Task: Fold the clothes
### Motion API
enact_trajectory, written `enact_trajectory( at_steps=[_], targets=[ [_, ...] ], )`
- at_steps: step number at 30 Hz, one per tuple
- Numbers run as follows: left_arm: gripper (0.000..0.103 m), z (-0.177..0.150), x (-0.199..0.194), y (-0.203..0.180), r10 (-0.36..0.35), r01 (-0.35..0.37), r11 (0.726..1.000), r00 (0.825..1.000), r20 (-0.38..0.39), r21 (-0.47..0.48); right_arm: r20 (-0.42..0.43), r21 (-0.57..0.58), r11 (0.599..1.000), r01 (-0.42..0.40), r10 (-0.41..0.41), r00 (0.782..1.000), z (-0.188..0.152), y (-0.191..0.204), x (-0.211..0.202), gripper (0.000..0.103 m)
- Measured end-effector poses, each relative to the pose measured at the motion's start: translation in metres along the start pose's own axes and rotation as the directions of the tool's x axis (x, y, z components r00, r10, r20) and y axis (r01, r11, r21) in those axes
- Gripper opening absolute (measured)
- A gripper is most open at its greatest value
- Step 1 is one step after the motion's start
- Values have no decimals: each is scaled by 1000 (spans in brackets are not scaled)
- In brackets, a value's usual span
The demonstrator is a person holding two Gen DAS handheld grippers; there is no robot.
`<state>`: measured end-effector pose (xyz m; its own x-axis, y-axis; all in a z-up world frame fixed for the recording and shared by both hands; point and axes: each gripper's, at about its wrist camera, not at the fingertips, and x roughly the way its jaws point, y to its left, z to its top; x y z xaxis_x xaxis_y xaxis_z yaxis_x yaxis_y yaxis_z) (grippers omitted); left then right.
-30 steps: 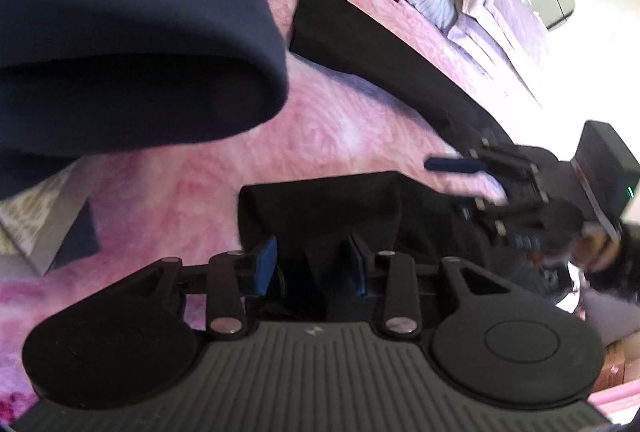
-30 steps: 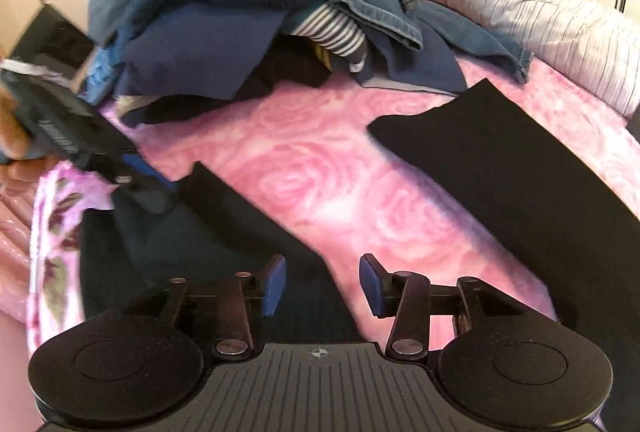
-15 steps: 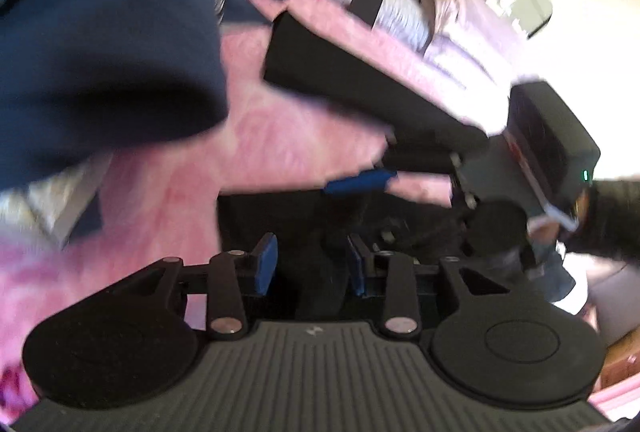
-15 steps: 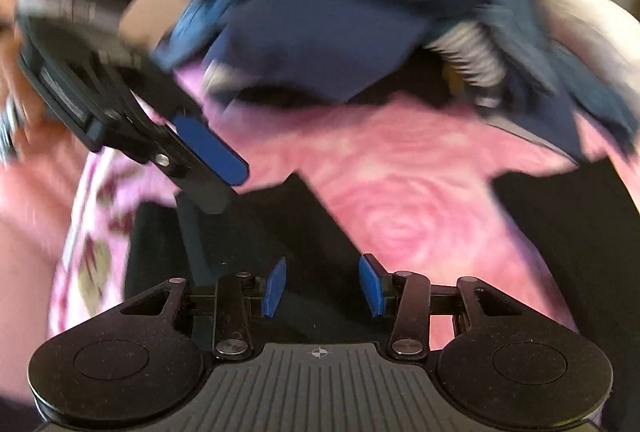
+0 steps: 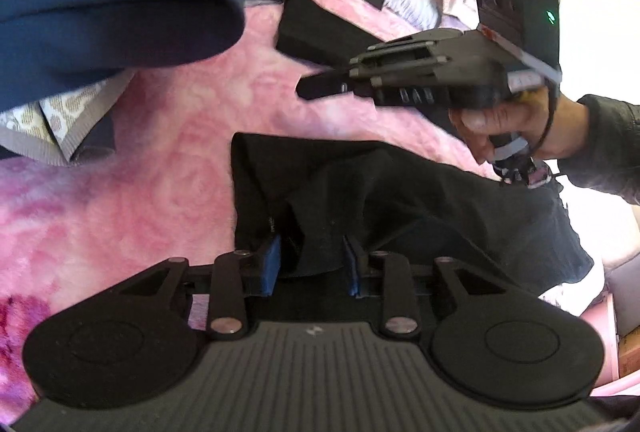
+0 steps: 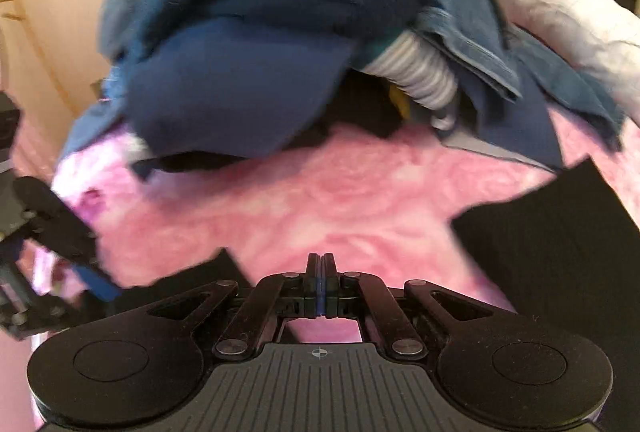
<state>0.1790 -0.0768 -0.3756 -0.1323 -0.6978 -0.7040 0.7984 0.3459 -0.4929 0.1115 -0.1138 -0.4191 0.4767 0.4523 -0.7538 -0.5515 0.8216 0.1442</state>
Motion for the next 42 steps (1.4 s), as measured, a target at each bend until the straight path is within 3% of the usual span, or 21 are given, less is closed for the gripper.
enact_trajectory(
  at_steps=[1, 3, 4, 5, 9, 12, 14, 15, 16, 19, 22, 24, 25, 26, 27, 33, 36, 38, 40, 42],
  targets=[
    [27, 0, 0, 0, -10, 10, 1000, 1000, -3, 0, -12, -43, 999, -22, 22, 1000, -1, 7, -1, 1],
    [25, -2, 2, -4, -8, 8, 1000, 1000, -14, 26, -40, -129, 989, -68, 64, 997, -3, 22, -1, 25],
    [21, -3, 4, -7, 1, 0, 999, 1000, -22, 46, -62, -169, 982, -89, 79, 995, -6, 29, 2, 55],
    [20, -5, 6, -10, 9, -7, 998, 1000, -29, 66, -81, -202, 974, -104, 89, 993, -10, 36, 5, 60],
    [19, -16, 9, -20, 37, -31, 990, 998, -42, 139, -178, -377, 920, -105, 39, 983, -25, 60, 30, 58],
    [20, -16, 10, -18, 47, -45, 992, 999, -12, 120, -150, -366, 927, -88, 34, 988, -21, 53, 33, 30],
    [19, -14, 8, -15, 56, -57, 993, 998, 15, 99, -94, -263, 965, -16, -10, 996, -9, 29, 32, 15],
    [19, -12, 9, -14, 58, -60, 994, 998, 23, 90, -69, -208, 978, 31, -47, 997, -3, 16, 32, 0],
    [19, -11, 9, -13, 61, -64, 995, 998, 30, 82, -56, -167, 982, 84, -94, 994, 2, 3, 34, 0],
    [19, -7, 5, -10, 69, -72, 996, 996, 54, 46, 2, 56, 992, 116, -116, 993, 9, -36, 24, 0],
    [19, 0, 2, -6, 100, -100, 995, 992, 79, -1, 78, 155, 979, 130, -143, 987, 3, -45, -7, 1],
    [19, 8, 8, -5, 130, -131, 991, 988, 83, 5, 84, 197, 967, 160, -179, 980, -10, -39, -27, 8],
    [19, 12, 12, -6, 153, -156, 988, 985, 79, 24, 81, 223, 957, 183, -205, 975, -23, -34, -39, 26],
    [20, 17, 18, -6, 189, -192, 980, 979, 72, 44, 77, 249, 946, 206, -231, 970, -37, -29, -50, 54],
    [19, 22, 24, -6, 228, -232, 971, 971, 66, 64, 68, 278, 934, 226, -254, 965, -51, -22, -62, 62],
    [17, 37, 24, -18, 314, -326, 936, 944, 104, 133, -64, 475, 816, 328, -340, 938, -145, 32, -131, 63],
    [19, 28, 8, -44, 251, -262, 941, 965, 74, 213, -100, 606, 709, 361, -382, 919, -180, 52, -162, 63],
    [19, 20, 2, -60, 216, -217, 936, 976, 35, 278, -116, 658, 660, 362, -386, 915, -195, 64, -175, 63],
    [21, 7, 6, -69, 208, -178, 914, 977, -43, 365, -114, 670, 660, 340, -362, 925, -200, 76, -178, 63],
    [21, -2, 13, -71, 232, -170, 887, 968, -95, 430, -103, 672, 668, 320, -343, 934, -203, 87, -178, 63]
  ],
)
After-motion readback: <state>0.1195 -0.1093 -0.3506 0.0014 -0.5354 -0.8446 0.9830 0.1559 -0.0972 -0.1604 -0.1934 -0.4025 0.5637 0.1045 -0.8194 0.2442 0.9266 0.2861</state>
